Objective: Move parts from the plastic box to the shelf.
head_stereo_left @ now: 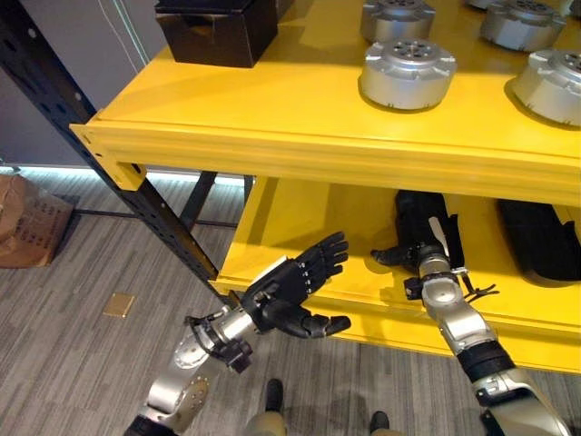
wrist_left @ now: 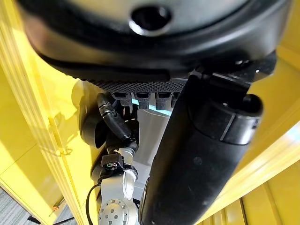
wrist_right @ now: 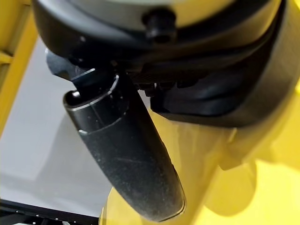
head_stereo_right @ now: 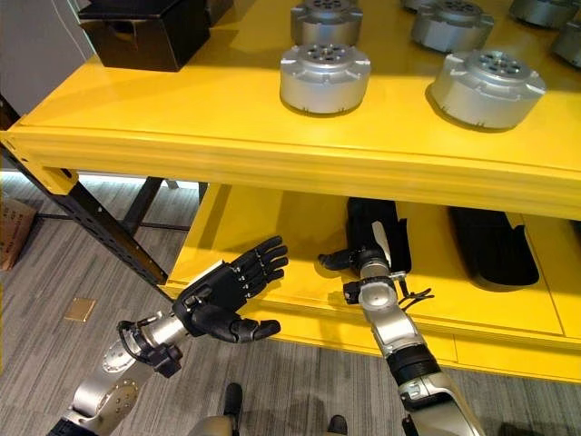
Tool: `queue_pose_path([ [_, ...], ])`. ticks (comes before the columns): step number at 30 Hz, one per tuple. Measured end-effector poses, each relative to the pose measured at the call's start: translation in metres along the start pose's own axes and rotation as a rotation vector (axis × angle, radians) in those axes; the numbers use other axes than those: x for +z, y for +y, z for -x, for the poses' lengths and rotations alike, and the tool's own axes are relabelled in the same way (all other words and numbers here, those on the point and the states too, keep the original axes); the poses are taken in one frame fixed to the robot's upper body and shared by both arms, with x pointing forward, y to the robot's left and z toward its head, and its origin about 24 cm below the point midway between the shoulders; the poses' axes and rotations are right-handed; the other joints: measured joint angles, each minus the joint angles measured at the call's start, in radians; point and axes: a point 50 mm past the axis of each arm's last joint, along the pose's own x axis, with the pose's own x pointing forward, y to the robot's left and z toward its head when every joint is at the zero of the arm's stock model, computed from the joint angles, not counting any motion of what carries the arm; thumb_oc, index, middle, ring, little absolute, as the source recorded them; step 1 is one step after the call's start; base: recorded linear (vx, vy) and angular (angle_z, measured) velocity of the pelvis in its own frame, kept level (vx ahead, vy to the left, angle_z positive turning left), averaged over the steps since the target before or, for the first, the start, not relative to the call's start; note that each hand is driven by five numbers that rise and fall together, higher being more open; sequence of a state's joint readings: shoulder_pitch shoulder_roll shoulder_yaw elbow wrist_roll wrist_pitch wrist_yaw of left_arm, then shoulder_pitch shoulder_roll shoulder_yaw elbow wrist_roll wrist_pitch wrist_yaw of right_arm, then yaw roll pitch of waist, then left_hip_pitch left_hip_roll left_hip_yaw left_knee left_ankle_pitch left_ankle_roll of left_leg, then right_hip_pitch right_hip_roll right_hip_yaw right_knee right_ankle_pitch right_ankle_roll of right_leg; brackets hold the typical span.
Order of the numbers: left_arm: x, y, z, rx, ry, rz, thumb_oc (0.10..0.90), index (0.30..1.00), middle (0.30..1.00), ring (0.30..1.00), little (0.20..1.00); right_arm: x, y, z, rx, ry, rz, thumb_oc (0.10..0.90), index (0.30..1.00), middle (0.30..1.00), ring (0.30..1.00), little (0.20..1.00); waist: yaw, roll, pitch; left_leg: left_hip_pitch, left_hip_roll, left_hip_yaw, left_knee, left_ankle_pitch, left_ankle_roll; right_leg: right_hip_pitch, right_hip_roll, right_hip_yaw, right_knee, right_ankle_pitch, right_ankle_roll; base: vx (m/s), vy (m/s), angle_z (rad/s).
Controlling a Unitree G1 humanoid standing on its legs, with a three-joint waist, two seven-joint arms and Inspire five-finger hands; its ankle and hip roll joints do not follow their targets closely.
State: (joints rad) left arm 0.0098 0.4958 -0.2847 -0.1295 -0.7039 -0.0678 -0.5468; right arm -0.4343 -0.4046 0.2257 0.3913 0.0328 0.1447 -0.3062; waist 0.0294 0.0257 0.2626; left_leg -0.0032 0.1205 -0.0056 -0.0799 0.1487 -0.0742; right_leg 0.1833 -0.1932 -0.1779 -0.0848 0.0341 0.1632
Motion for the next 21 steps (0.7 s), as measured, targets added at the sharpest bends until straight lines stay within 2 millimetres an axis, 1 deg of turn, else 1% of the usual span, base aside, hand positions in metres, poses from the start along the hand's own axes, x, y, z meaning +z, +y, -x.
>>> queue_pose_path([
  [3, 0.0, 0.0, 0.0, 0.01, 0.0, 0.001, 0.9, 1.0, 1.0, 1.0, 1.0, 0.003, -0.002, 0.0, -0.014, -0.029, 0.029, 0.9, 1.0, 1.0, 1.0, 1.0, 0.0, 0.002, 0.0, 0.0, 0.0, 0.0, 0.0, 0.0, 0.0, 0.0, 0.0, 0.0, 0.0, 0.0, 0.0, 0.0, 0.0, 0.0],
  [9, 0.0, 0.0, 0.0, 0.017, -0.014, 0.031, 0.9, 1.0, 1.0, 1.0, 1.0, 0.033, -0.006, 0.004, -0.039, -0.19, 0.024, 0.9, 1.0, 1.0, 1.0, 1.0, -0.013, 0.015, 0.001, -0.002, 0.0, 0.0, 0.0, -0.001, 0.0, -0.002, 0.0, 0.0, 0.0, 0.0, 0.0, 0.0, 0.0, 0.0],
  [16, 0.0, 0.0, 0.0, 0.028, -0.019, 0.035, 0.9, 1.0, 1.0, 1.0, 1.0, 0.056, -0.007, 0.01, -0.066, -0.336, 0.014, 0.9, 1.0, 1.0, 1.0, 1.0, -0.026, 0.018, 0.001, -0.003, -0.001, 0.001, 0.0, -0.001, 0.0, -0.004, -0.001, 0.001, 0.0, 0.0, 0.0, 0.0, 0.0, 0.0],
  [18, 0.0, 0.0, 0.0, 0.034, -0.02, 0.034, 0.9, 1.0, 1.0, 1.0, 1.0, 0.063, -0.007, 0.014, -0.071, -0.383, -0.007, 0.9, 1.0, 1.0, 1.0, 1.0, -0.029, 0.021, 0.001, -0.003, -0.001, 0.003, 0.0, -0.001, 0.001, -0.005, -0.001, 0.003, 0.0, 0.0, 0.0, -0.01, 0.022, -0.02],
  [21, 0.001, 0.0, 0.0, 0.032, -0.024, 0.033, 0.9, 1.0, 1.0, 1.0, 1.0, 0.073, -0.004, 0.034, -0.051, -0.487, -0.068, 0.9, 1.0, 1.0, 1.0, 1.0, -0.031, 0.028, 0.001, -0.003, -0.001, 0.007, 0.0, -0.002, 0.002, -0.008, -0.002, 0.007, 0.0, 0.0, 0.0, -0.01, 0.043, -0.04],
])
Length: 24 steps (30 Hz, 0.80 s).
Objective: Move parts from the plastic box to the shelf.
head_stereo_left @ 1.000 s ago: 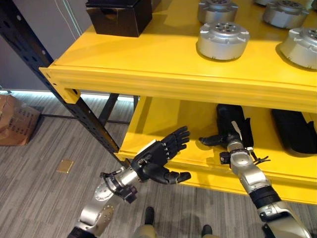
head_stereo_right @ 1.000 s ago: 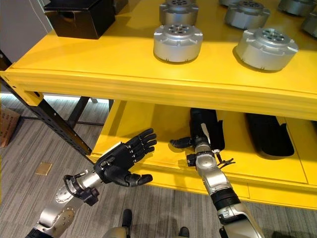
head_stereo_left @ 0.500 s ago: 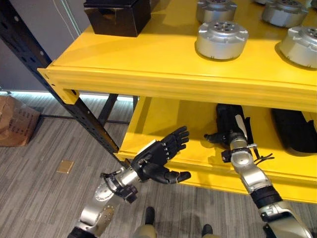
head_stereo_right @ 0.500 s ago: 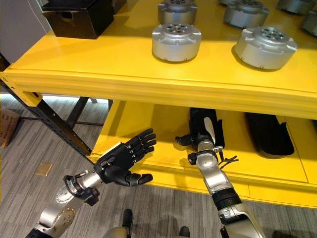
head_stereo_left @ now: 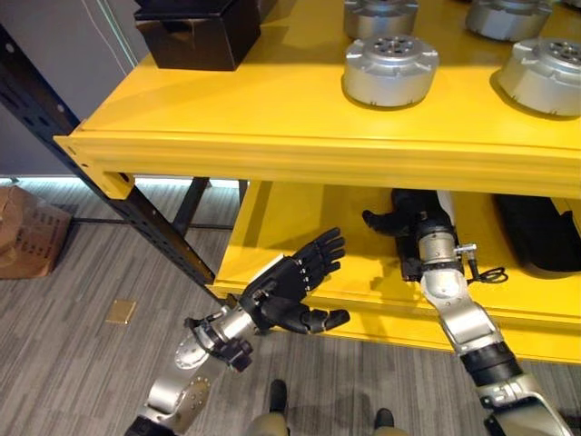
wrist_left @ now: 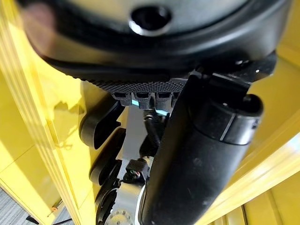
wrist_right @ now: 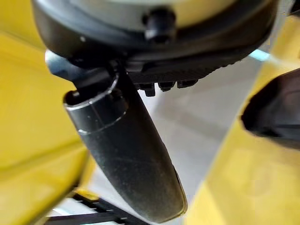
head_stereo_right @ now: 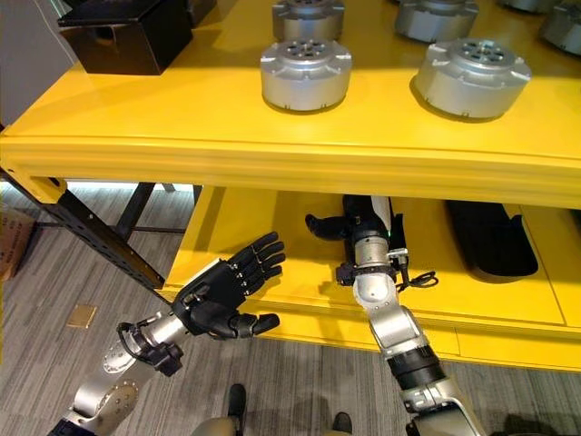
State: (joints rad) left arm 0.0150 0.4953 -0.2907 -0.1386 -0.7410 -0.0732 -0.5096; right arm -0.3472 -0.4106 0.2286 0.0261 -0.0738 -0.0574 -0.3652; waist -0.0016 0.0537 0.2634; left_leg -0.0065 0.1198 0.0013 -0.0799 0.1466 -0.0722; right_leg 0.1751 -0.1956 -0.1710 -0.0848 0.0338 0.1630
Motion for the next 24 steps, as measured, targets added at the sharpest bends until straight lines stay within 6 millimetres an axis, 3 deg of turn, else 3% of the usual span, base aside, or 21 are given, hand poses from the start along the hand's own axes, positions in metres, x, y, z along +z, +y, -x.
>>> queue_pose_path([
  [3, 0.001, -0.001, 0.001, 0.006, -0.007, 0.002, 0.9, 1.0, 1.0, 1.0, 1.0, 0.008, 0.004, 0.01, 0.041, -0.017, -0.085, 0.9, 1.0, 1.0, 1.0, 1.0, -0.008, 0.003, 0.0, 0.001, 0.001, 0.011, 0.0, -0.002, 0.001, -0.011, -0.002, 0.015, 0.007, 0.0, 0.0, 0.0, 0.026, -0.11],
  [8, 0.001, -0.001, 0.008, 0.044, -0.024, 0.007, 0.9, 1.0, 1.0, 1.0, 1.0, 0.015, 0.006, 0.05, 0.155, -0.004, -0.209, 0.9, 1.0, 1.0, 1.0, 1.0, -0.051, 0.002, 0.0, 0.006, 0.001, 0.043, 0.0, -0.002, -0.007, -0.029, -0.007, 0.045, 0.013, 0.0, 0.002, -0.03, 0.01, -0.18],
  [12, 0.003, 0.0, 0.018, 0.08, -0.051, -0.003, 0.9, 1.0, 1.0, 1.0, 1.0, -0.003, -0.002, 0.091, 0.221, 0.131, -0.252, 0.9, 1.0, 1.0, 1.0, 1.0, -0.109, -0.007, 0.0, 0.012, 0.008, 0.082, -0.004, -0.013, -0.002, -0.049, -0.006, 0.089, 0.01, 0.006, 0.006, -0.07, -0.052, -0.24],
  [17, 0.013, -0.001, 0.016, 0.069, -0.113, -0.043, 0.9, 1.0, 1.0, 1.0, 1.0, -0.02, -0.03, 0.105, 0.117, 0.204, -0.189, 0.9, 1.0, 1.0, 1.0, 1.0, -0.18, -0.01, 0.0, 0.009, 0.019, 0.107, -0.004, -0.017, -0.004, -0.079, 0.0, 0.129, 0.01, 0.019, 0.008, -0.08, -0.12, -0.25],
  [22, 0.018, -0.001, 0.021, 0.108, -0.155, -0.055, 0.9, 1.0, 1.0, 1.0, 1.0, -0.022, -0.041, 0.111, 0.077, 0.194, -0.172, 0.9, 1.0, 1.0, 1.0, 1.0, -0.209, -0.004, 0.0, 0.009, 0.034, 0.138, -0.003, -0.017, -0.006, -0.102, 0.013, 0.161, 0.011, 0.018, 0.006, -0.08, -0.15, -0.21],
  [23, 0.018, 0.0, 0.023, 0.122, -0.164, -0.054, 0.9, 1.0, 1.0, 1.0, 1.0, -0.021, -0.043, 0.111, 0.081, 0.187, -0.163, 0.9, 1.0, 1.0, 1.0, 1.0, -0.221, 0.003, 0.001, 0.005, 0.037, 0.138, 0.0, -0.014, -0.009, -0.11, 0.015, 0.163, 0.016, 0.018, 0.006, -0.14, -0.109, -0.19],
  [24, 0.021, 0.0, 0.024, 0.155, -0.19, -0.053, 0.9, 1.0, 1.0, 1.0, 1.0, -0.018, -0.05, 0.108, 0.088, 0.153, -0.133, 0.9, 1.0, 1.0, 1.0, 1.0, -0.226, 0.036, 0.002, -0.018, 0.039, 0.146, 0.0, -0.002, -0.021, -0.151, 0.019, 0.17, 0.035, 0.016, 0.005, -0.23, -0.146, -0.15],
])
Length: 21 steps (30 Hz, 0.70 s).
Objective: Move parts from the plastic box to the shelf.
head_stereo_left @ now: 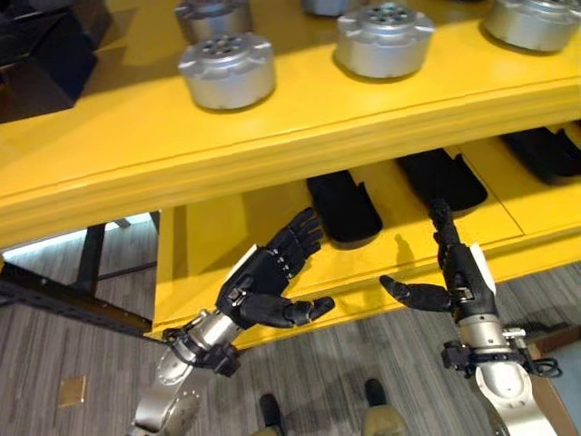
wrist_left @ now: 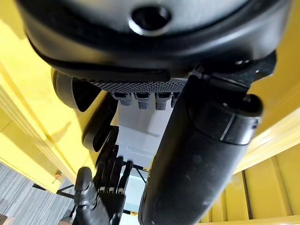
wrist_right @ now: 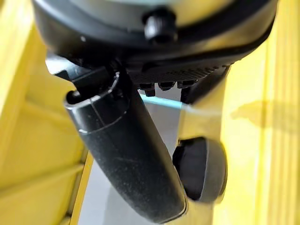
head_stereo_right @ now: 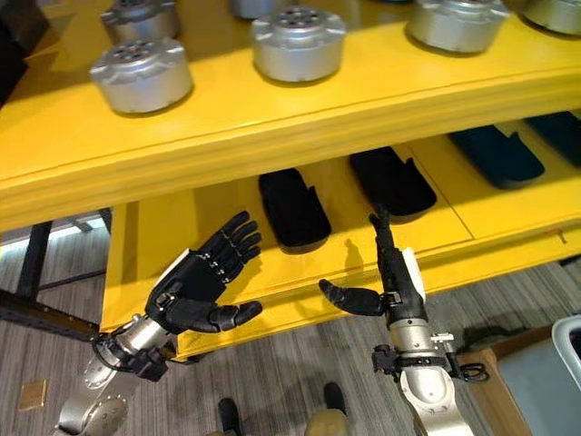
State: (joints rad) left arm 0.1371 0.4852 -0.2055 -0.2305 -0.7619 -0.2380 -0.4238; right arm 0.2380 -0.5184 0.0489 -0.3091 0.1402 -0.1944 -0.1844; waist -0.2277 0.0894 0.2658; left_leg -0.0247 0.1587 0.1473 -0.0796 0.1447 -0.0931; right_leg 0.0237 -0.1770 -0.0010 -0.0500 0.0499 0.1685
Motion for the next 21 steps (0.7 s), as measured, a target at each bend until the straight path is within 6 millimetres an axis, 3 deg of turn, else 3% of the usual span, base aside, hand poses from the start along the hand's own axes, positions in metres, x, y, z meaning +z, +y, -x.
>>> queue_pose_path([
  [2, 0.001, -0.001, -0.005, 0.043, -0.046, 0.011, 0.9, 1.0, 1.0, 1.0, 1.0, 0.009, -0.011, -0.008, 0.009, -0.057, 0.059, 0.9, 1.0, 1.0, 1.0, 1.0, 0.008, 0.085, 0.025, -0.041, 0.003, 0.001, 0.007, 0.018, 0.004, -0.064, 0.006, 0.01, 0.054, -0.006, -0.004, -0.22, -0.148, -0.11],
  [3, 0.002, -0.002, -0.007, 0.063, -0.082, 0.014, 0.9, 1.0, 1.0, 1.0, 1.0, 0.015, -0.015, -0.016, 0.019, -0.094, 0.088, 0.9, 1.0, 1.0, 1.0, 1.0, 0.006, 0.124, 0.046, -0.062, 0.013, 0.003, 0.016, 0.022, 0.002, -0.13, 0.012, 0.022, 0.145, -0.058, -0.009, -0.14, -0.115, -0.05],
  [6, 0.008, 0.002, -0.003, 0.118, -0.133, -0.006, 0.9, 1.0, 1.0, 1.0, 1.0, 0.024, -0.016, -0.025, 0.019, -0.15, 0.097, 0.9, 1.0, 1.0, 1.0, 1.0, 0.017, 0.166, 0.097, -0.077, 0.03, -0.006, 0.001, 0.053, -0.006, -0.245, 0.031, 0.032, 0.342, -0.15, -0.031, -0.07, -0.102, 0.02],
  [7, 0.01, 0.004, 0.001, 0.147, -0.149, -0.008, 0.9, 1.0, 1.0, 1.0, 1.0, 0.025, -0.016, -0.026, 0.018, -0.152, 0.096, 0.9, 1.0, 1.0, 1.0, 1.0, 0.02, 0.164, 0.102, -0.087, 0.034, -0.009, 0.0, 0.033, 0.029, -0.273, 0.04, 0.034, 0.388, -0.17, -0.044, -0.01, -0.125, 0.03],
  [8, 0.013, 0.006, 0.006, 0.18, -0.173, -0.016, 0.9, 1.0, 1.0, 1.0, 1.0, 0.023, -0.017, -0.024, 0.009, -0.146, 0.092, 0.9, 1.0, 1.0, 1.0, 1.0, 0.023, 0.148, 0.111, -0.082, 0.031, -0.011, 0.0, -0.029, 0.097, -0.29, 0.05, 0.038, 0.436, -0.193, -0.063, 0.0, -0.138, 0.01],
  [10, 0.018, 0.009, 0.009, 0.209, -0.203, -0.044, 0.9, 1.0, 1.0, 1.0, 1.0, 0.022, -0.019, -0.021, -0.01, -0.14, 0.087, 0.9, 1.0, 1.0, 1.0, 1.0, 0.028, 0.116, 0.129, -0.068, 0.032, -0.017, 0.004, -0.094, 0.1, -0.29, 0.048, 0.044, 0.446, -0.202, -0.078, 0.02, -0.093, -0.04],
  [12, 0.025, 0.011, 0.012, 0.234, -0.232, -0.101, 0.9, 1.0, 1.0, 1.0, 1.0, 0.02, -0.028, -0.016, -0.061, -0.126, 0.093, 0.9, 1.0, 1.0, 1.0, 1.0, 0.035, 0.117, 0.129, -0.051, 0.027, -0.046, 0.07, -0.041, 0.111, -0.279, 0.087, 0.04, 0.45, -0.204, -0.096, 0.0, -0.109, -0.17],
  [14, 0.031, 0.012, 0.012, 0.25, -0.257, -0.151, 0.9, 1.0, 1.0, 1.0, 1.0, 0.016, -0.035, -0.008, -0.114, -0.109, 0.084, 0.9, 1.0, 1.0, 1.0, 1.0, 0.038, 0.076, 0.136, -0.066, 0.01, -0.048, 0.139, -0.053, 0.062, -0.262, 0.082, 0.04, 0.445, -0.206, -0.107, -0.03, -0.064, -0.11],
  [15, 0.034, 0.013, 0.013, 0.26, -0.277, -0.164, 0.9, 1.0, 1.0, 1.0, 1.0, 0.012, -0.039, -0.002, -0.138, -0.086, 0.087, 0.9, 1.0, 1.0, 1.0, 1.0, 0.043, 0.056, 0.13, -0.064, -0.057, -0.07, 0.191, -0.087, 0.034, -0.241, 0.06, 0.05, 0.421, -0.188, -0.11, -0.04, -0.037, -0.09],
  [17, 0.039, 0.012, 0.016, 0.256, -0.289, -0.196, 0.9, 1.0, 1.0, 1.0, 1.0, 0.009, -0.041, 0.006, -0.166, -0.066, 0.087, 0.9, 1.0, 1.0, 1.0, 1.0, 0.031, 0.053, 0.122, -0.058, -0.086, -0.037, 0.203, -0.114, 0.046, -0.21, 0.068, 0.042, 0.388, -0.178, -0.098, -0.07, -0.025, 0.07],
  [19, 0.049, 0.007, 0.013, 0.239, -0.344, -0.208, 0.9, 1.0, 1.0, 1.0, 1.0, 0.004, -0.035, 0.011, -0.198, -0.045, 0.044, 0.9, 1.0, 1.0, 1.0, 1.0, 0.055, 0.012, 0.114, -0.061, -0.128, -0.104, 0.218, -0.152, 0.048, -0.212, 0.069, 0.08, 0.371, -0.159, -0.094, -0.08, 0.028, -0.33],
  [20, 0.051, 0.003, 0.012, 0.23, -0.371, -0.208, 0.9, 1.0, 1.0, 1.0, 1.0, 0.007, -0.029, 0.011, -0.197, -0.058, 0.028, 0.9, 1.0, 1.0, 1.0, 1.0, 0.091, 0.002, 0.109, -0.06, -0.197, -0.145, 0.211, -0.196, 0.064, -0.209, 0.064, 0.12, 0.338, -0.128, -0.085, -0.07, 0.103, -0.95],
  [21, 0.055, 0.002, 0.011, 0.215, -0.382, -0.227, 0.9, 1.0, 1.0, 1.0, 1.0, 0.011, -0.022, 0.01, -0.187, -0.08, 0.011, 0.9, 1.0, 1.0, 1.0, 1.0, 0.097, -0.007, 0.101, -0.056, -0.224, -0.155, 0.197, -0.184, 0.132, -0.209, 0.082, 0.136, 0.316, -0.115, -0.073, -0.11, 0.143, -0.82],
])
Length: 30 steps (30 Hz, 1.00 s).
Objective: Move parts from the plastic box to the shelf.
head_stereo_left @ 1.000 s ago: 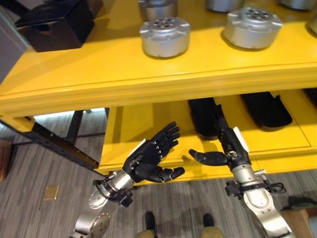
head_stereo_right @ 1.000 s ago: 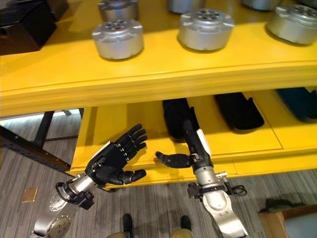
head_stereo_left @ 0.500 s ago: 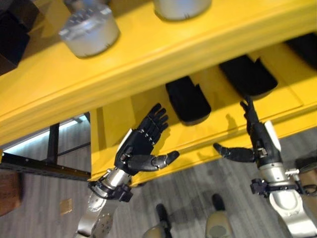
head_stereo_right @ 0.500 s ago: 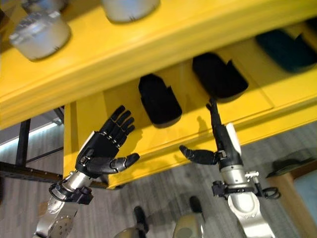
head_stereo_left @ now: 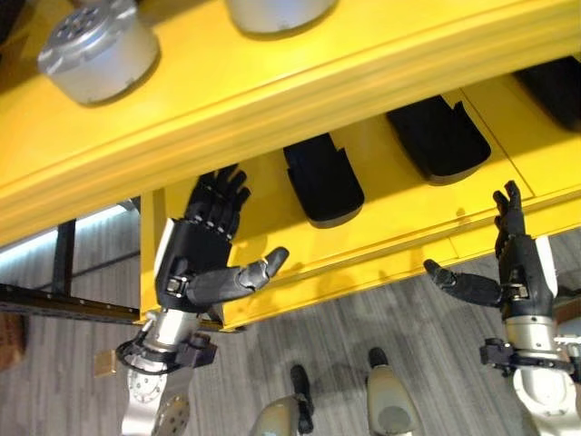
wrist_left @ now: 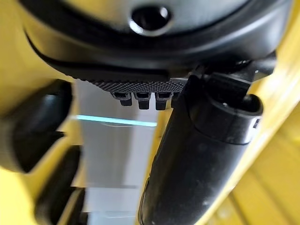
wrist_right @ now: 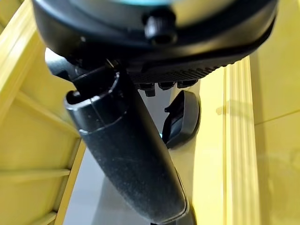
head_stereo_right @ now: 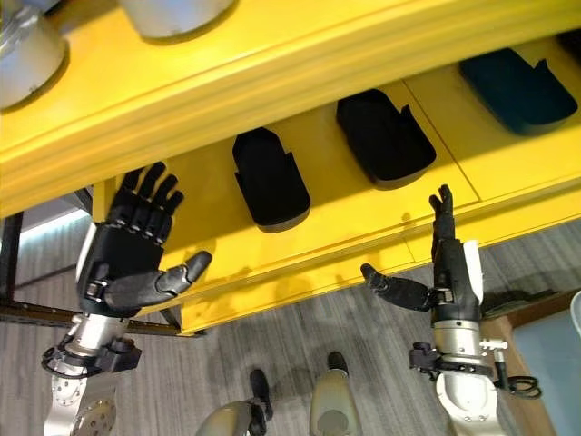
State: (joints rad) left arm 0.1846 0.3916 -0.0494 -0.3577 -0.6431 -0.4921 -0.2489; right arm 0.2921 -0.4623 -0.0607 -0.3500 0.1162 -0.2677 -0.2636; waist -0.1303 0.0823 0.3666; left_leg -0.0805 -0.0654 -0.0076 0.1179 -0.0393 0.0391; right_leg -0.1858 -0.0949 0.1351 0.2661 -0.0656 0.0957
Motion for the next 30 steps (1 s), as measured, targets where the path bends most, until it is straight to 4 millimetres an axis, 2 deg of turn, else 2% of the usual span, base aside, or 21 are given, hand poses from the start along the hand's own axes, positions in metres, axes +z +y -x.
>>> queue_pose_path([
  [1, 0.001, 0.0, -0.003, -0.03, 0.001, -0.014, 0.9, 1.0, 1.0, 1.0, 1.0, 0.001, 0.014, 0.002, 0.007, -0.007, -0.038, 0.9, 1.0, 1.0, 1.0, 1.0, -0.01, -0.043, -0.023, 0.017, -0.014, 0.002, -0.021, 0.017, 0.001, 0.01, -0.011, 0.017, -0.028, 0.018, 0.018, -0.12, 0.152, -0.45],
  [3, 0.003, -0.002, -0.007, -0.088, -0.003, -0.024, 0.9, 1.0, 1.0, 1.0, 1.0, 0.002, 0.02, 0.003, -0.002, -0.011, -0.043, 0.9, 1.0, 1.0, 1.0, 1.0, -0.006, -0.076, -0.04, 0.03, -0.017, 0.007, -0.031, 0.021, 0.0, 0.035, -0.016, 0.032, -0.075, 0.043, 0.023, -0.12, 0.141, -0.12],
  [6, 0.009, -0.004, -0.012, -0.169, -0.017, -0.052, 0.9, 1.0, 1.0, 1.0, 1.0, 0.003, 0.018, 0.0, -0.076, -0.038, -0.021, 0.9, 1.0, 1.0, 1.0, 1.0, 0.0, -0.116, -0.064, 0.034, -0.028, 0.024, -0.054, 0.033, 0.016, 0.057, -0.027, 0.058, -0.157, 0.092, 0.041, -0.13, 0.148, -0.05],
  [7, 0.009, -0.005, -0.012, -0.166, -0.018, -0.05, 0.9, 1.0, 1.0, 1.0, 1.0, 0.004, 0.018, -0.001, -0.089, -0.044, -0.026, 0.9, 1.0, 1.0, 1.0, 1.0, 0.003, -0.119, -0.066, 0.035, -0.03, 0.031, -0.058, 0.034, 0.018, 0.058, -0.027, 0.066, -0.17, 0.106, 0.046, -0.16, 0.168, -0.37],
  [8, 0.008, -0.005, -0.012, -0.16, -0.014, -0.047, 0.9, 1.0, 1.0, 1.0, 1.0, 0.007, 0.019, -0.005, -0.112, -0.067, -0.033, 0.9, 1.0, 1.0, 1.0, 1.0, 0.007, -0.122, -0.068, 0.042, -0.029, 0.046, -0.076, 0.043, 0.024, 0.064, -0.029, 0.075, -0.189, 0.12, 0.045, -0.12, 0.113, -0.49],
  [11, 0.006, -0.006, -0.01, -0.153, -0.003, -0.039, 0.9, 1.0, 1.0, 1.0, 1.0, 0.009, 0.019, -0.01, -0.133, -0.094, -0.028, 0.9, 1.0, 1.0, 1.0, 1.0, 0.026, -0.123, -0.068, 0.07, -0.023, 0.114, -0.107, 0.049, 0.027, 0.054, -0.024, 0.04, -0.218, 0.17, 0.042, -0.12, 0.079, -0.83],
  [12, 0.005, -0.006, -0.01, -0.138, -0.008, -0.033, 0.9, 1.0, 1.0, 1.0, 1.0, 0.012, 0.022, -0.017, -0.135, -0.116, -0.034, 0.9, 1.0, 1.0, 1.0, 1.0, 0.03, -0.123, -0.068, 0.067, -0.007, 0.176, -0.11, 0.048, 0.031, 0.033, -0.01, 0.0, -0.246, 0.244, 0.044, -0.09, 0.042, -1.2],
  [13, 0.005, -0.006, -0.01, -0.132, -0.008, -0.032, 0.9, 1.0, 1.0, 1.0, 1.0, 0.013, 0.024, -0.022, -0.123, -0.133, -0.029, 0.9, 1.0, 1.0, 1.0, 1.0, 0.034, -0.127, -0.068, 0.065, 0.001, 0.208, -0.11, 0.047, 0.033, 0.027, 0.0, -0.041, -0.277, 0.291, 0.042, -0.09, 0.003, -1.11],
  [14, 0.004, -0.005, -0.011, -0.121, -0.008, -0.029, 0.9, 1.0, 1.0, 1.0, 1.0, 0.014, 0.023, -0.023, -0.122, -0.139, -0.022, 0.9, 1.0, 1.0, 1.0, 1.0, 0.035, -0.13, -0.069, 0.066, 0.002, 0.222, -0.114, 0.043, 0.038, 0.032, -0.008, -0.066, -0.292, 0.291, 0.042, -0.05, -0.015, -0.62],
  [15, 0.002, -0.004, -0.012, -0.104, -0.008, -0.023, 0.9, 1.0, 1.0, 1.0, 1.0, 0.013, 0.021, -0.022, -0.139, -0.138, -0.014, 0.9, 1.0, 1.0, 1.0, 1.0, 0.022, -0.13, -0.07, 0.07, 0.006, 0.227, -0.124, 0.043, 0.049, 0.037, -0.017, -0.077, -0.291, 0.24, 0.028, -0.05, -0.031, -0.15],
  [17, -0.002, -0.003, -0.013, -0.087, -0.002, -0.006, 0.9, 1.0, 1.0, 1.0, 1.0, 0.009, 0.018, -0.021, -0.175, -0.12, -0.002, 0.9, 1.0, 1.0, 1.0, 1.0, 0.017, -0.108, -0.069, 0.08, 0.03, 0.226, -0.158, 0.065, 0.049, 0.023, -0.016, -0.095, -0.216, 0.198, 0.017, -0.01, -0.045, -0.04],
  [18, -0.003, -0.002, -0.013, -0.086, 0.007, -0.008, 0.9, 1.0, 1.0, 1.0, 1.0, 0.008, 0.016, -0.02, -0.188, -0.113, 0.002, 0.9, 1.0, 1.0, 1.0, 1.0, 0.025, -0.109, -0.071, 0.098, 0.04, 0.222, -0.182, 0.081, 0.037, 0.053, -0.038, -0.097, -0.191, 0.184, 0.017, 0.0, -0.059, 0.02],
  [19, -0.004, 0.001, -0.012, -0.079, 0.017, 0.002, 0.9, 1.0, 1.0, 1.0, 1.0, 0.009, 0.016, -0.022, -0.191, -0.117, 0.002, 0.9, 1.0, 1.0, 1.0, 1.0, 0.033, -0.117, -0.076, 0.11, 0.047, 0.22, -0.189, 0.091, 0.022, 0.107, -0.071, -0.1, -0.232, 0.156, 0.027, 0.02, -0.186, 0.0],
  [20, -0.005, 0.002, -0.01, -0.063, 0.023, 0.025, 0.9, 1.0, 1.0, 1.0, 1.0, 0.012, 0.018, -0.026, -0.192, -0.136, 0.0, 0.9, 1.0, 1.0, 1.0, 1.0, 0.046, -0.11, -0.076, 0.118, 0.052, 0.217, -0.196, 0.105, -0.007, 0.129, -0.055, -0.099, -0.257, 0.161, 0.037, 0.04, -0.182, -0.09],
  [21, -0.007, 0.002, -0.007, -0.06, 0.037, 0.033, 0.9, 1.0, 1.0, 1.0, 1.0, 0.013, 0.021, -0.031, -0.185, -0.128, -0.012, 0.9, 1.0, 1.0, 1.0, 1.0, 0.046, -0.104, -0.076, 0.128, 0.084, 0.24, -0.195, 0.112, -0.021, 0.121, -0.038, -0.106, -0.258, 0.176, 0.051, 0.05, -0.236, -0.43],
  [22, -0.009, 0.003, -0.006, -0.055, 0.053, 0.03, 0.9, 1.0, 1.0, 1.0, 1.0, 0.013, 0.025, -0.034, -0.171, -0.121, -0.024, 0.9, 1.0, 1.0, 1.0, 1.0, 0.057, -0.106, -0.076, 0.144, 0.103, 0.264, -0.196, 0.109, -0.028, 0.122, -0.029, -0.142, -0.263, 0.177, 0.049, 0.02, -0.168, -0.55],
  [23, -0.011, 0.003, -0.005, -0.056, 0.066, 0.029, 0.9, 1.0, 1.0, 1.0, 1.0, 0.015, 0.027, -0.036, -0.15, -0.131, -0.025, 0.9, 1.0, 1.0, 1.0, 1.0, 0.056, -0.109, -0.076, 0.162, 0.115, 0.282, -0.196, 0.106, -0.034, 0.137, -0.033, -0.179, -0.279, 0.155, 0.032, 0.02, -0.212, -0.57],
  [25, -0.016, -0.003, -0.003, -0.072, 0.089, 0.047, 0.9, 1.0, 1.0, 1.0, 1.0, 0.019, 0.03, -0.04, -0.089, -0.155, -0.007, 0.9, 1.0, 1.0, 1.0, 1.0, 0.059, -0.098, -0.079, 0.186, 0.155, 0.332, -0.197, 0.103, -0.05, 0.144, -0.045, -0.289, -0.24, 0.139, 0.013, 0.03, -0.175, -0.62],
  [26, -0.015, -0.004, -0.004, -0.097, 0.089, 0.032, 0.9, 1.0, 1.0, 1.0, 1.0, 0.02, 0.031, -0.041, -0.051, -0.166, 0.017, 0.9, 1.0, 1.0, 1.0, 1.0, 0.059, -0.109, -0.086, 0.192, 0.168, 0.34, -0.197, 0.095, -0.067, 0.145, -0.068, -0.306, -0.224, 0.133, 0.007, 0.04, -0.175, -0.7],
  [27, -0.014, -0.005, -0.004, -0.122, 0.087, 0.016, 0.9, 1.0, 1.0, 1.0, 1.0, 0.02, 0.032, -0.041, -0.037, -0.17, 0.026, 0.9, 1.0, 1.0, 1.0, 1.0, 0.066, -0.122, -0.094, 0.198, 0.172, 0.348, -0.197, 0.088, -0.085, 0.148, -0.071, -0.328, -0.243, 0.157, 0.004, 0.05, -0.285, -0.55],
  [30, -0.015, -0.012, -0.005, -0.174, 0.08, 0.03, 0.9, 1.0, 1.0, 1.0, 1.0, 0.02, 0.028, -0.043, -0.012, -0.171, 0.069, 0.9, 1.0, 1.0, 1.0, 1.0, 0.046, -0.096, -0.111, 0.209, 0.225, 0.371, -0.198, 0.096, -0.131, 0.198, 0.003, -0.318, -0.362, 0.201, -0.027, 0.03, -0.266, -0.42],
])
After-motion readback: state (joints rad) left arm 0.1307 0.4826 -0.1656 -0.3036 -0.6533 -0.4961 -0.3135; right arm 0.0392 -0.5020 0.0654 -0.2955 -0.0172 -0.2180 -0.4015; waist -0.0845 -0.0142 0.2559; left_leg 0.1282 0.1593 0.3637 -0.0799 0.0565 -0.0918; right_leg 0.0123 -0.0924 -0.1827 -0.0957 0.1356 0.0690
